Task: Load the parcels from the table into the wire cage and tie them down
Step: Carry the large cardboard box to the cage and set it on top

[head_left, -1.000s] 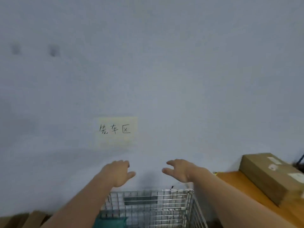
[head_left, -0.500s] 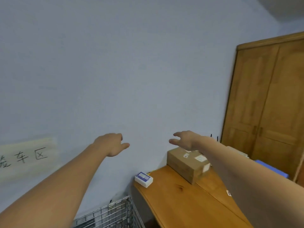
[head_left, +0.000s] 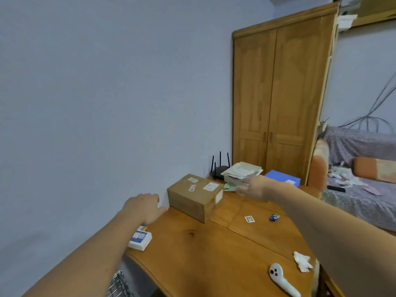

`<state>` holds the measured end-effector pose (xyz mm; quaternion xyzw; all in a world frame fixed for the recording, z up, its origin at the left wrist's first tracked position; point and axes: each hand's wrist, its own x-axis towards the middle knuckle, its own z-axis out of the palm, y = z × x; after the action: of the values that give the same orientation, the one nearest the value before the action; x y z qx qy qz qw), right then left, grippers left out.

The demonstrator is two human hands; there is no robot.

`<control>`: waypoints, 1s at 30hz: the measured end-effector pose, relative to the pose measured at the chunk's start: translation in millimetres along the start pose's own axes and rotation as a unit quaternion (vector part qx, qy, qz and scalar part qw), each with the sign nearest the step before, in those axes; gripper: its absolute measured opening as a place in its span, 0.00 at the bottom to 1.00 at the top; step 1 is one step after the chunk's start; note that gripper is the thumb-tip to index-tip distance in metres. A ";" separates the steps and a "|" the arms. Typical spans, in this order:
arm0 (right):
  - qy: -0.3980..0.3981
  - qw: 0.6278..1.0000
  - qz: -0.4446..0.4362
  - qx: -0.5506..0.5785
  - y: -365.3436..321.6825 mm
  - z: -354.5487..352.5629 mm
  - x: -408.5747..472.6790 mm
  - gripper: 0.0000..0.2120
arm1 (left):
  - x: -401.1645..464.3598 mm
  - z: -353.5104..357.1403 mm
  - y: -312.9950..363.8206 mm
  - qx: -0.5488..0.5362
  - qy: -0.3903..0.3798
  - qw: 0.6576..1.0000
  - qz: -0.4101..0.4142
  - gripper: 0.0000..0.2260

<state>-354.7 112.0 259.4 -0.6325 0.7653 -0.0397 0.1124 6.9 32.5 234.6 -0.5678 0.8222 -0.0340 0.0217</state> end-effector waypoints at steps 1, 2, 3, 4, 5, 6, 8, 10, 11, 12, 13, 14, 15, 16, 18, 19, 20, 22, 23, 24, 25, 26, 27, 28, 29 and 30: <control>-0.002 1.000 0.005 0.003 10.1 1.2 11.5 0.35 | 15.5 3.8 8.3 0.004 -0.005 1.000 0.004 0.28; -0.006 1.000 0.008 0.003 19.2 1.6 24.8 0.35 | 31.5 7.6 16.9 0.006 -0.010 1.000 0.007 0.28; -0.011 1.000 0.010 0.002 27.8 1.7 40.6 0.36 | 48.5 12.1 25.5 0.004 -0.015 1.000 0.008 0.28; -0.015 1.000 0.010 0.000 35.8 2.0 57.7 0.36 | 66.2 17.1 33.2 0.000 -0.020 1.000 0.009 0.28; -0.018 1.000 0.009 -0.004 42.9 2.5 76.0 0.36 | 83.9 22.3 40.3 -0.006 -0.025 1.000 0.008 0.27; -0.023 1.000 0.007 -0.010 48.9 3.2 94.8 0.35 | 101.7 27.1 46.9 -0.012 -0.028 1.000 0.004 0.27; -0.033 0.999 -0.003 -0.024 58.8 7.6 132.6 0.35 | 136.9 37.8 58.4 -0.030 -0.035 0.999 -0.006 0.27; -0.039 0.998 -0.018 -0.040 65.9 15.9 171.5 0.35 | 171.3 52.1 68.5 -0.058 -0.039 0.997 -0.024 0.26; -0.041 0.998 -0.026 -0.051 68.6 21.4 190.8 0.35 | 188.0 60.8 72.8 -0.075 -0.041 0.996 -0.034 0.26; -0.045 0.997 -0.033 -0.061 70.9 28.4 208.9 0.34 | 203.9 70.5 76.8 -0.092 -0.042 0.994 -0.043 0.26; -0.049 0.996 -0.037 -0.067 73.1 36.6 226.0 0.34 | 219.5 80.0 80.0 -0.107 -0.043 0.992 -0.049 0.26; -0.057 0.996 -0.039 -0.065 75.6 45.9 242.0 0.35 | 234.3 90.2 82.9 -0.117 -0.046 0.991 -0.053 0.26; -0.067 0.995 -0.039 -0.058 77.7 55.9 257.5 0.35 | 249.1 101.1 85.1 -0.123 -0.049 0.990 -0.056 0.26; -0.076 0.995 -0.040 -0.054 80.5 65.3 272.9 0.36 | 263.6 112.2 87.5 -0.127 -0.053 0.989 -0.058 0.26; -0.084 0.994 -0.042 -0.056 85.7 84.2 305.2 0.36 | 292.3 136.8 91.7 -0.140 -0.065 0.986 -0.063 0.27; -0.087 0.994 -0.040 -0.058 88.2 93.2 321.8 0.35 | 305.9 150.1 94.7 -0.152 -0.072 0.983 -0.070 0.27; -0.092 0.994 -0.034 -0.057 89.9 102.8 338.8 0.35 | 318.9 164.1 97.4 -0.167 -0.081 0.979 -0.083 0.27; -0.103 0.993 -0.022 -0.051 93.2 120.6 372.1 0.35 | 341.6 191.0 106.0 -0.210 -0.111 0.964 -0.123 0.30; -0.106 0.993 -0.020 -0.040 93.9 129.6 387.9 0.35 | 351.8 203.9 110.7 -0.245 -0.133 0.948 -0.152 0.34; -0.110 0.993 -0.020 -0.024 94.6 137.5 403.7 0.33 | 361.1 216.6 116.9 -0.292 -0.155 0.924 -0.190 0.38; -0.114 0.993 -0.020 -0.006 94.6 144.7 419.1 0.32 | 370.7 227.9 123.0 -0.344 -0.174 0.893 -0.233 0.43; -0.117 0.993 -0.018 0.007 94.8 151.4 434.5 0.31 | 379.9 237.4 129.8 -0.399 -0.191 0.853 -0.278 0.48; -0.118 0.993 -0.014 0.014 94.5 157.4 450.1 0.31 | 389.5 245.8 136.4 -0.452 -0.202 0.808 -0.320 0.52; -0.119 0.993 -0.009 0.020 94.0 164.0 465.6 0.32 | 398.8 253.2 142.9 -0.499 -0.210 0.762 -0.356 0.55; -0.119 0.993 -0.006 0.028 93.1 170.7 481.7 0.32 | 408.3 260.1 149.5 -0.535 -0.215 0.720 -0.386 0.57; -0.119 0.992 -0.004 0.038 92.3 177.9 497.4 0.34 | 417.5 266.9 155.6 -0.559 -0.222 0.686 -0.409 0.58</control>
<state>-490.5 -341.3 7.2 -0.6307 0.7421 0.0064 0.2269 -266.3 -311.4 -42.7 -0.7454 0.3465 0.5535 -0.1343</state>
